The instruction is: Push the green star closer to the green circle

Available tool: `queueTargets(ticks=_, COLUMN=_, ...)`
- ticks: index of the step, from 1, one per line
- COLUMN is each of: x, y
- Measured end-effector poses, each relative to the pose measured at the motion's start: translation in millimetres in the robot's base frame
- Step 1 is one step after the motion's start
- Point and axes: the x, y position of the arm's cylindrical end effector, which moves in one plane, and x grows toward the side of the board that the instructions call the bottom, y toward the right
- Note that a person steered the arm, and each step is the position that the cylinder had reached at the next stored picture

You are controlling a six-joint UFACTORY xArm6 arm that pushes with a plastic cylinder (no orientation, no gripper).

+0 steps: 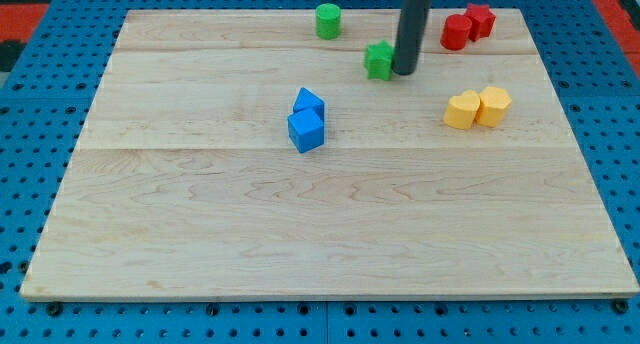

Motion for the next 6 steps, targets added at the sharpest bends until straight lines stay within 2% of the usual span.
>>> queueTargets(ticks=1, x=-25, y=-37)
queueTargets(ticks=2, x=-30, y=-64)
queueTargets(ticks=6, x=-34, y=-68)
